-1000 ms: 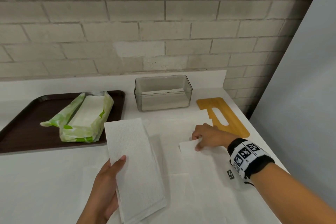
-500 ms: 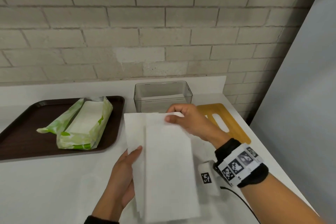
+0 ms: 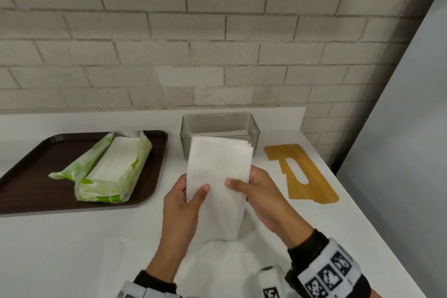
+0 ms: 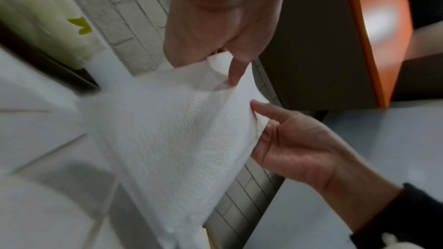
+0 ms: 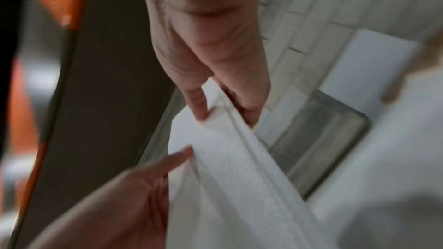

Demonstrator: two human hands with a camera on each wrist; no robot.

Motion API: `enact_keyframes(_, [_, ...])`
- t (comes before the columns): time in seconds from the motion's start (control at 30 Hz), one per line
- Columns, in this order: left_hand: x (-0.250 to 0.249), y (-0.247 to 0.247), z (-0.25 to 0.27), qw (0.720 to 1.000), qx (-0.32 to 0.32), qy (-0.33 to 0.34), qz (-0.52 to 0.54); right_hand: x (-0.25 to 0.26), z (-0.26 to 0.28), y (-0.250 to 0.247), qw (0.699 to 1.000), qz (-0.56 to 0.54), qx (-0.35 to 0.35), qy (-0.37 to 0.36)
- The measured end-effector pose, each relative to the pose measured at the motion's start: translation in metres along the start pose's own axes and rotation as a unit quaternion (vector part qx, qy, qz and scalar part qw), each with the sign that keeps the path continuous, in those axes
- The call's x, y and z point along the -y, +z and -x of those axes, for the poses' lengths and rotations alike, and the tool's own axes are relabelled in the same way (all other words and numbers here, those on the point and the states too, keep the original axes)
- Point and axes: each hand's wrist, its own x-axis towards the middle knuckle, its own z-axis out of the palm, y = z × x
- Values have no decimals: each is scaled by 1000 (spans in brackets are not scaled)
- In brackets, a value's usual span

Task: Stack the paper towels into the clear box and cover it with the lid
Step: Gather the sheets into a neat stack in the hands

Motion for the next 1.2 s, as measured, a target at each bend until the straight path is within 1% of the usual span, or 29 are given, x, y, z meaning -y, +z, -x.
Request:
enact_keyframes(0.07, [-6,7,1,999,-5,43,-6,3,3,5,994,40,-74,-74])
enact_keyframes(0.13, [-12,13,1,997,5,74,7,6,5,6,983,33,-119,-134])
enact_keyframes(0.2, [-14,18,1,996,12,87,29,6,7,6,978,15,-130,-161])
enact_keyframes(0.27, [-12,22,0,996,7,80,38,2,9,6,978,25,-126,-162])
enact_keyframes(0.33, [-8,26,0,997,-3,69,17,-5,9,6,978,67,-128,-149])
enact_keyframes(0.4, [-5,28,1,998,-17,62,12,-8,9,6,979,85,-131,-133])
enact_keyframes(0.47, [-6,28,0,998,-28,56,27,-11,9,4,983,95,-121,-96])
enact_keyframes(0.53, [-9,23,-2,996,-41,39,64,-16,11,0,986,148,-74,-23])
enact_keyframes(0.6, [-13,10,-5,992,-60,15,114,-24,16,-10,973,227,10,47])
enact_keyframes(0.63, [-13,1,-7,990,-67,10,127,-27,19,-18,964,257,43,62])
enact_keyframes(0.67, [-12,-10,-7,990,-70,9,120,-28,22,-27,959,270,56,62])
enact_keyframes(0.7, [-10,-21,-7,992,-68,8,102,-26,25,-37,961,267,50,56])
enact_keyframes(0.77, [-3,-38,-4,996,-53,-9,68,-19,31,-56,974,225,-5,31])
enact_keyframes(0.83, [6,-46,3,998,-26,-33,53,-12,34,-68,986,151,-70,-6])
enact_keyframes(0.87, [11,-46,7,998,-15,-44,45,-11,36,-69,990,109,-89,-22])
enact_keyframes(0.93, [21,-43,15,997,-12,-67,38,-14,38,-65,994,29,-103,-33])
enact_keyframes(1.0, [32,-38,21,996,-22,-79,34,-24,39,-58,994,-12,-106,-16])
enact_keyframes(1.03, [37,-36,24,996,-26,-85,30,-31,39,-56,994,-12,-105,0])
enact_keyframes(1.1, [45,-31,27,994,-35,-104,26,-43,38,-52,993,20,-106,40])
enact_keyframes(1.2, [51,-27,27,991,-44,-129,17,-53,35,-51,986,56,-130,84])
